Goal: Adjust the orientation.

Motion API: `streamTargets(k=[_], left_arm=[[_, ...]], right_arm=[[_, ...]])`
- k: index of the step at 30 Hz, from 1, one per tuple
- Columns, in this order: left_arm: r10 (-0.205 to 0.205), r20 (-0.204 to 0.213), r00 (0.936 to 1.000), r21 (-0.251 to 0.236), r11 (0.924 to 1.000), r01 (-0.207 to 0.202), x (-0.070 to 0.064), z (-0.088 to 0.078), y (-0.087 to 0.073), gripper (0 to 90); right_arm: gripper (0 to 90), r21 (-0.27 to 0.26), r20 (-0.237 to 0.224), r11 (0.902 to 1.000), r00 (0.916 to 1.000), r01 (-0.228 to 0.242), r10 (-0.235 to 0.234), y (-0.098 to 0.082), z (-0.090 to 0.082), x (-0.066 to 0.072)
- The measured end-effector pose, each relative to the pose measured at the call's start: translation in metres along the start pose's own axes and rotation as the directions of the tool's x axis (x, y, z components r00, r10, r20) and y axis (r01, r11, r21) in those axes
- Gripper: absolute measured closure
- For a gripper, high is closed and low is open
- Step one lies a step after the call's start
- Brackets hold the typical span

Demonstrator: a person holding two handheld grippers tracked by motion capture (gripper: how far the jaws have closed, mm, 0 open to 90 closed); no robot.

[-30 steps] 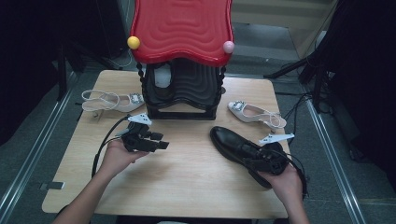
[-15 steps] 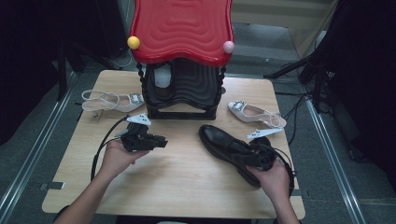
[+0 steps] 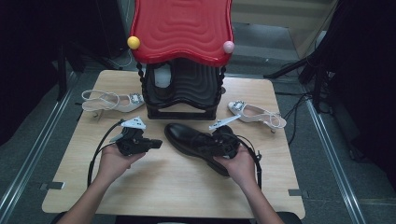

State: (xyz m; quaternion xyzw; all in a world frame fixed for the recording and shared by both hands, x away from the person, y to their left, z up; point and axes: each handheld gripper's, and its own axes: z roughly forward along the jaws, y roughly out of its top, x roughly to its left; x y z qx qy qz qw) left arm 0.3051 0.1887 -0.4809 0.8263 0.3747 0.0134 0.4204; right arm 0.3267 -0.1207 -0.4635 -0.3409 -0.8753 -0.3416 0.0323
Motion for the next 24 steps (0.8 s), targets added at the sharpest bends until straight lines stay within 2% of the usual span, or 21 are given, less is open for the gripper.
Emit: streamTargets(k=[2,4,8,12,15,17,19,20,21,22,23,24], left_arm=[[-0.002,-0.004,1.0000,-0.004,1.0000,0.002,0.000,0.000,-0.001,89.2],[-0.002,-0.011,0.9999,0.002,1.0000,0.002,-0.001,0.001,-0.002,89.4],[-0.010,-0.018,0.9998,0.003,0.9999,0.010,-0.001,0.004,-0.004,88.9],[-0.008,-0.021,0.9997,0.009,0.9999,0.008,-0.001,0.007,-0.005,87.2],[-0.009,-0.018,0.9998,-0.002,1.0000,0.009,-0.002,0.009,-0.004,87.2],[-0.006,-0.007,1.0000,-0.002,1.0000,0.006,-0.004,0.008,-0.003,89.9],[-0.003,-0.011,0.9999,-0.004,1.0000,0.003,-0.004,0.007,-0.002,90.0],[-0.006,-0.012,0.9999,-0.008,0.9999,0.006,-0.004,0.007,-0.002,90.0],[-0.011,-0.012,0.9999,-0.009,0.9999,0.011,-0.004,0.007,-0.002,90.0],[-0.011,-0.016,0.9998,-0.012,0.9999,0.010,-0.002,0.007,-0.002,90.0],[-0.024,-0.014,0.9996,-0.016,0.9996,0.024,-0.002,0.008,-0.001,90.0],[-0.025,-0.007,0.9997,-0.009,0.9996,0.025,0.000,0.009,0.001,90.0]], right_arm=[[80.0,0.001,-0.006,1.0000,1.0000,0.004,-0.004,0.002,0.003,0.001],[79.9,0.013,-0.015,0.9998,0.9997,0.018,-0.017,0.009,0.014,0.007],[79.6,0.010,-0.003,0.9996,0.9997,0.026,-0.026,0.013,0.022,0.011],[78.6,0.012,0.002,0.9994,0.9995,0.031,-0.031,0.012,0.023,0.013],[74.2,0.017,-0.004,0.9993,0.9995,0.033,-0.033,0.009,0.022,0.015],[68.9,-0.003,-0.020,0.9997,0.9995,0.024,-0.024,0.006,0.017,0.013],[68.6,-0.008,-0.021,0.9996,0.9995,0.025,-0.025,0.005,0.013,0.012],[69.6,-0.034,-0.022,0.9988,0.9992,0.034,-0.034,0.003,0.000,0.010],[69.6,-0.034,-0.022,0.9988,0.9992,0.034,-0.034,0.003,0.000,0.010],[71.7,-0.040,-0.023,0.9988,0.9993,0.028,-0.029,0.002,-0.005,0.009],[82.2,-0.048,-0.026,0.9982,0.9990,0.036,-0.037,0.000,-0.020,0.006],[82.2,-0.048,-0.026,0.9982,0.9990,0.036,-0.037,0.000,-0.020,0.006]])
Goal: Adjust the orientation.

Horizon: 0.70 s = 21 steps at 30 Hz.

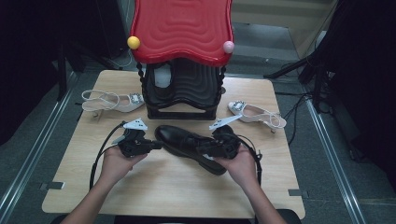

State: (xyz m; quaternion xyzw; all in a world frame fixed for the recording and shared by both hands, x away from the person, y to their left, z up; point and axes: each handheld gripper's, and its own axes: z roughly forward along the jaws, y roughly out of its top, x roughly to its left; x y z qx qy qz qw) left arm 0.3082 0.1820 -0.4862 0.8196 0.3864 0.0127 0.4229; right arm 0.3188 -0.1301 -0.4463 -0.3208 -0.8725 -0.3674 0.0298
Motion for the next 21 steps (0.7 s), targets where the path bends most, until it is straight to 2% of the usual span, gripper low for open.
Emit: streamTargets(k=[2,5,6,7,8,10,11,14,18,21], left_arm=[[0.006,-0.009,0.9999,0.008,0.9999,-0.006,-0.002,0.004,0.006,90.0],[0.021,-0.003,0.9998,0.007,0.9998,-0.021,-0.009,0.011,0.014,90.0],[0.025,-0.004,0.9997,0.003,0.9997,-0.025,-0.011,0.013,0.015,90.0],[0.029,-0.017,0.9994,0.001,0.9996,-0.029,-0.013,0.015,0.017,90.0],[0.024,-0.023,0.9994,-0.004,0.9997,-0.025,-0.015,0.018,0.017,90.0],[0.017,-0.027,0.9995,-0.022,0.9996,-0.018,-0.017,0.022,0.015,90.0],[0.012,-0.028,0.9995,-0.024,0.9996,-0.013,-0.018,0.024,0.014,90.0],[0.018,-0.023,0.9996,-0.005,0.9998,-0.018,-0.021,0.030,0.007,89.8],[0.012,0.004,0.9999,0.007,0.9999,-0.012,-0.025,0.038,0.004,89.7],[0.029,0.004,0.9996,0.013,0.9995,-0.029,-0.029,0.042,0.002,89.3]], right_arm=[[89.6,-0.007,0.026,0.9999,0.9996,0.013,-0.013,-0.001,-0.011,-0.005],[90.0,-0.031,0.055,0.9995,0.9985,0.000,0.001,0.000,-0.023,-0.017],[90.0,-0.051,0.073,0.9986,0.9971,-0.016,0.019,0.000,-0.026,-0.030],[90.0,-0.051,0.073,0.9986,0.9971,-0.016,0.019,0.000,-0.026,-0.030],[90.0,-0.062,0.089,0.9980,0.9958,-0.017,0.023,0.000,-0.026,-0.036],[90.0,-0.062,0.122,0.9978,0.9920,-0.023,0.030,-0.002,-0.019,-0.053],[90.0,-0.062,0.122,0.9978,0.9920,-0.023,0.030,-0.002,-0.019,-0.053],[90.0,-0.054,0.134,0.9978,0.9899,-0.038,0.045,-0.010,-0.006,-0.064],[90.0,-0.035,0.132,0.9987,0.9904,-0.036,0.041,-0.017,0.005,-0.067],[90.0,-0.045,0.135,0.9982,0.9899,-0.039,0.045,-0.019,0.008,-0.065]])
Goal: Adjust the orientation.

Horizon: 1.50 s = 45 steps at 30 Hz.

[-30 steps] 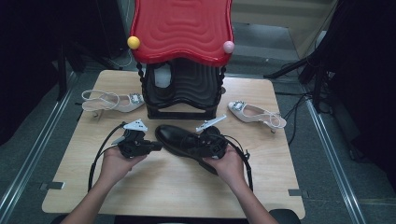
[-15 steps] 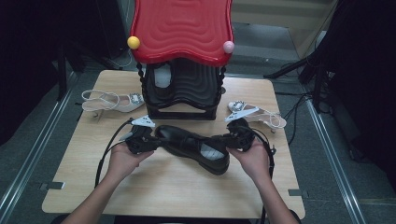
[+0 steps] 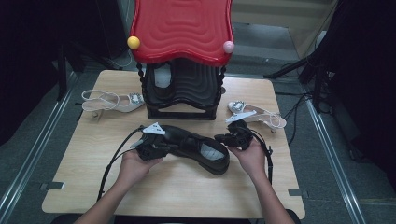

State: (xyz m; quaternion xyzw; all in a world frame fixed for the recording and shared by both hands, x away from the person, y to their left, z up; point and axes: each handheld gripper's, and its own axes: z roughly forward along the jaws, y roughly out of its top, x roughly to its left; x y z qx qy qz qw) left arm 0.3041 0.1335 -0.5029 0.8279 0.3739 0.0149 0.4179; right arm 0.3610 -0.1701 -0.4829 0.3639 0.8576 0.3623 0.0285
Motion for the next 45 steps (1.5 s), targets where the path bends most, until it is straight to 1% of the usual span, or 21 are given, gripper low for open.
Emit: streamTargets(k=[2,5,8,10,14,18,23,24,25,28,34,36,39,45], left_arm=[[0.003,-0.006,1.0000,-0.012,0.9999,-0.003,-0.002,0.001,-0.001,89.4],[-0.005,0.009,0.9999,-0.016,0.9999,0.006,0.001,0.002,-0.001,89.1],[0.007,-0.002,1.0000,-0.014,0.9999,-0.007,0.001,0.001,-0.001,89.2],[0.002,0.000,1.0000,-0.014,0.9999,-0.002,0.001,0.001,-0.001,89.2],[-0.006,0.005,1.0000,-0.013,0.9999,0.006,0.003,0.001,-0.001,89.1],[-0.004,0.006,1.0000,-0.011,0.9999,0.004,0.004,0.001,0.000,89.1],[-0.008,0.009,0.9999,-0.011,0.9999,0.008,0.006,0.004,0.003,88.3],[-0.009,0.010,0.9999,-0.013,0.9999,0.010,0.006,0.005,0.003,88.0],[-0.011,0.012,0.9999,-0.015,0.9998,0.011,0.006,0.005,0.004,88.0],[-0.010,0.017,0.9998,-0.017,0.9998,0.011,0.007,0.007,0.006,88.0],[-0.002,0.019,0.9998,-0.009,1.0000,0.002,0.009,0.013,0.011,87.6],[-0.003,0.026,0.9996,-0.009,1.0000,0.003,0.010,0.015,0.012,87.6],[0.002,0.031,0.9995,-0.008,1.0000,-0.002,0.011,0.017,0.015,87.4],[-0.002,0.044,0.9990,-0.013,0.9999,0.003,0.013,0.023,0.019,86.9]], right_arm=[[90.0,-0.005,0.002,1.0000,1.0000,-0.001,0.001,-0.001,0.000,0.000],[90.0,-0.012,-0.006,0.9998,0.9999,-0.014,0.014,-0.003,0.000,0.001],[90.0,-0.007,0.001,0.9999,1.0000,-0.009,0.009,-0.005,-0.002,0.005],[90.0,-0.007,0.008,0.9999,0.9999,-0.008,0.008,-0.008,-0.003,0.010],[90.0,-0.004,0.011,0.9999,0.9999,-0.011,0.011,-0.011,-0.005,0.014],[90.0,-0.005,0.013,1.0000,0.9999,-0.009,0.009,-0.016,-0.007,0.021],[90.0,-0.016,0.018,0.9990,0.9989,-0.042,0.042,-0.024,-0.011,0.027],[90.0,-0.023,0.025,0.9973,0.9972,-0.070,0.071,-0.027,-0.012,0.030],[90.0,-0.023,0.025,0.9973,0.9972,-0.070,0.071,-0.027,-0.012,0.030],[90.0,-0.027,0.017,0.9955,0.9957,-0.091,0.091,-0.034,-0.015,0.034],[90.0,-0.032,0.029,0.9944,0.9944,-0.101,0.102,-0.039,-0.018,0.039],[90.0,-0.032,0.033,0.9940,0.9938,-0.105,0.106,-0.040,-0.019,0.040],[89.5,-0.033,0.028,0.9934,0.9934,-0.110,0.111,-0.043,-0.021,0.041],[89.4,-0.037,0.031,0.9920,0.9921,-0.120,0.122,-0.045,-0.022,0.043]])
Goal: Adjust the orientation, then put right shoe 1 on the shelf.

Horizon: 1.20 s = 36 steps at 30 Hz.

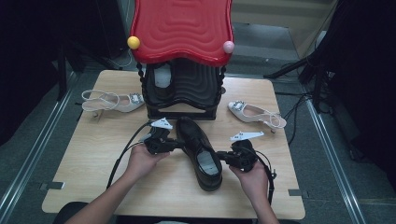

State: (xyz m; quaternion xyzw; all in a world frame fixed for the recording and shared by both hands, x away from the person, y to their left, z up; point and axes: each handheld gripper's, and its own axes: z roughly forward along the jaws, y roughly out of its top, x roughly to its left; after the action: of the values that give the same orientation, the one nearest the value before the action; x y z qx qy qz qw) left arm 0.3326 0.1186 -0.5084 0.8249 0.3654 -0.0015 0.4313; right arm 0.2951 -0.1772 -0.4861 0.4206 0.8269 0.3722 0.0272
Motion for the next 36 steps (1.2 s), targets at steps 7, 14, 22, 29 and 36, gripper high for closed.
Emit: streamTargets(k=[7,14,22,29,36], left_arm=[[0.006,0.004,1.0000,0.000,1.0000,-0.006,0.001,0.006,0.005,86.6],[0.007,0.021,0.9998,-0.008,0.9999,-0.007,0.004,0.009,0.007,84.8],[0.016,0.015,0.9998,0.014,0.9998,-0.016,0.005,-0.006,0.012,71.5],[0.023,0.044,0.9988,0.038,0.9990,-0.025,0.002,-0.018,0.017,62.0],[0.028,0.055,0.9981,0.032,0.9990,-0.030,0.000,-0.037,0.031,60.1]], right_arm=[[88.1,-0.009,0.004,0.9999,1.0000,-0.008,0.008,-0.002,-0.002,0.002],[86.2,-0.008,-0.003,0.9998,0.9998,-0.019,0.019,-0.002,-0.003,0.000],[76.3,-0.037,-0.005,0.9988,0.9995,-0.033,0.033,0.001,-0.011,-0.003],[72.1,-0.051,-0.011,0.9978,0.9990,-0.043,0.042,0.007,-0.022,0.007],[69.4,-0.030,-0.024,0.9982,0.9984,-0.052,0.051,0.019,-0.029,0.020]])
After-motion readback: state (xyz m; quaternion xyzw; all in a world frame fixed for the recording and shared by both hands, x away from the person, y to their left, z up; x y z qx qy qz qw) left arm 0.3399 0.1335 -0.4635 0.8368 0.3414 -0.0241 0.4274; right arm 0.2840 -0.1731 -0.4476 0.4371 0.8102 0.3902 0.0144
